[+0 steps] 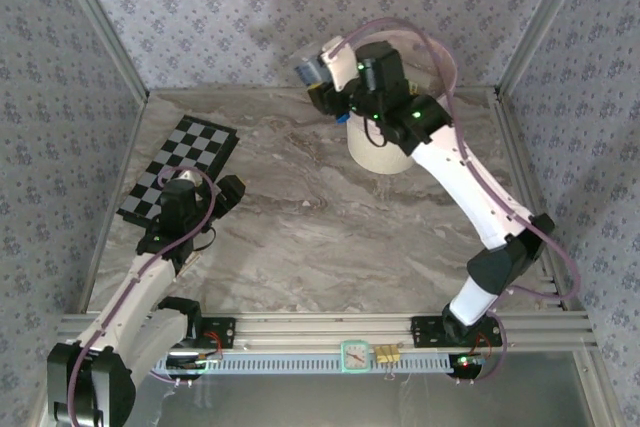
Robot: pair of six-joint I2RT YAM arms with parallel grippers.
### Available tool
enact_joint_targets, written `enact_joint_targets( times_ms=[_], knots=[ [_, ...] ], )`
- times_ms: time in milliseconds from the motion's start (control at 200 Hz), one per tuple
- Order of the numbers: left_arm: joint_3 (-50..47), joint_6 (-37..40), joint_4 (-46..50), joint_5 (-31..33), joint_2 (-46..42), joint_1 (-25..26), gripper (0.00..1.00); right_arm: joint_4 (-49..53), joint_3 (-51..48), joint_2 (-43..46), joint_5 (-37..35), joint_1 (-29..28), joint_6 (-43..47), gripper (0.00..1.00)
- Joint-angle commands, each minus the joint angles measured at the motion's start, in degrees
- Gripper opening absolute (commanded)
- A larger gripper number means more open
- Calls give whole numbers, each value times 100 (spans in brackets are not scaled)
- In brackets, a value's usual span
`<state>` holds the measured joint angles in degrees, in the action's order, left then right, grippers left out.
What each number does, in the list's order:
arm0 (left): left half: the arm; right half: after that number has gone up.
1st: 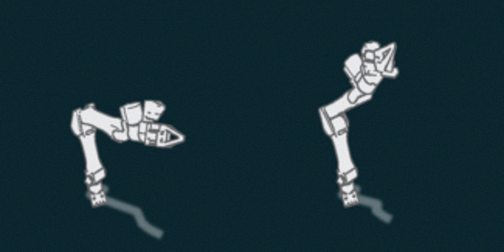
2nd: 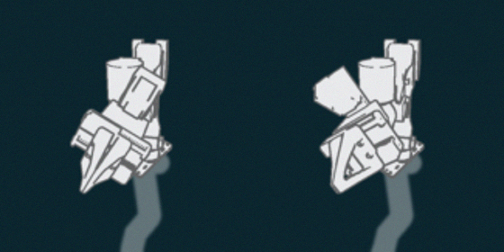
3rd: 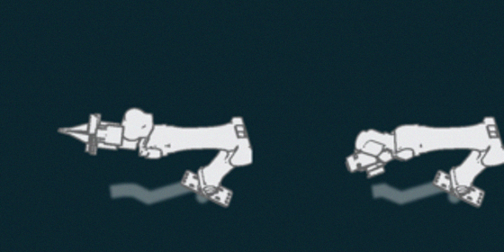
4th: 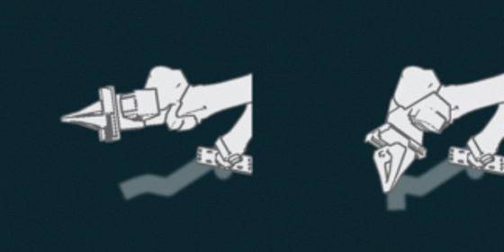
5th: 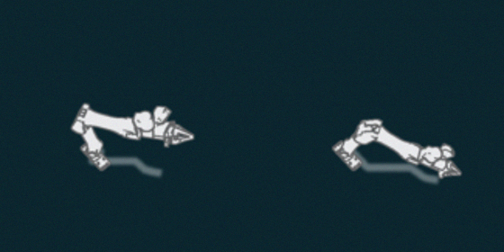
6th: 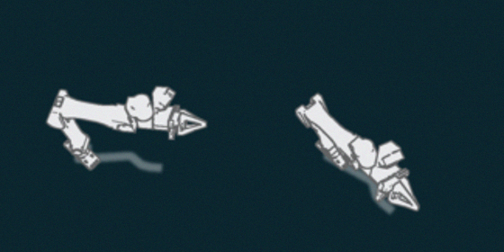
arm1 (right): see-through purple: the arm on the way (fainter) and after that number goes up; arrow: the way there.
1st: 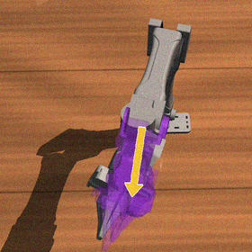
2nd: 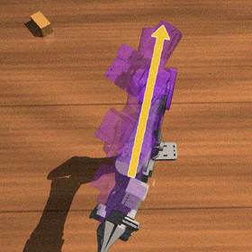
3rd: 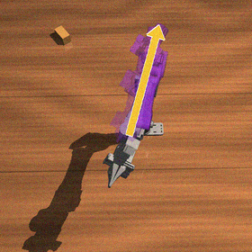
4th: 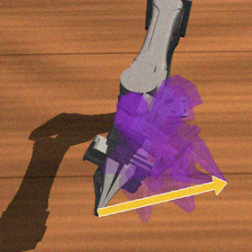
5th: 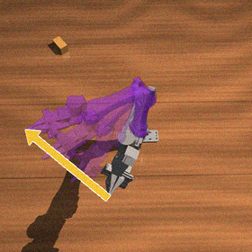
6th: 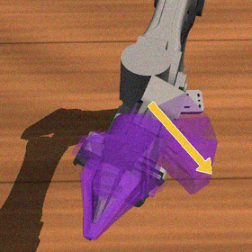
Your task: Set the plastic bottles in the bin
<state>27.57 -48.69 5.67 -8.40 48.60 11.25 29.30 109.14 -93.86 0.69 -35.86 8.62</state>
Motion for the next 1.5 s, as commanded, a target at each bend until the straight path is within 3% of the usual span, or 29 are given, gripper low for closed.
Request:
enact_joint_targets(
  times_ms=[0,235,435,875,1189,1364,1494],
  knots=[
    [54,-14,-274,-114,70,-17,100,-191,25,309,-248,373,113,47],
    [5,8,-330,-117,125,9,100,-200,-87,483,-438,1395,71,47],
    [-33,8,-317,-122,86,25,100,-139,-52,135,-347,2183,-216,47],
    [-45,84,148,19,-341,36,100,1103,1555,-1575,-65,2518,-415,51],
    [-45,122,241,78,-410,36,100,1367,2019,-1790,-258,2425,-375,77],
    [-22,113,216,93,-385,36,100,1289,1917,-1431,-400,2413,-353,100],
    [0,92,174,101,-343,35,100,952,1359,-887,-431,2408,-354,100]
  ],
)
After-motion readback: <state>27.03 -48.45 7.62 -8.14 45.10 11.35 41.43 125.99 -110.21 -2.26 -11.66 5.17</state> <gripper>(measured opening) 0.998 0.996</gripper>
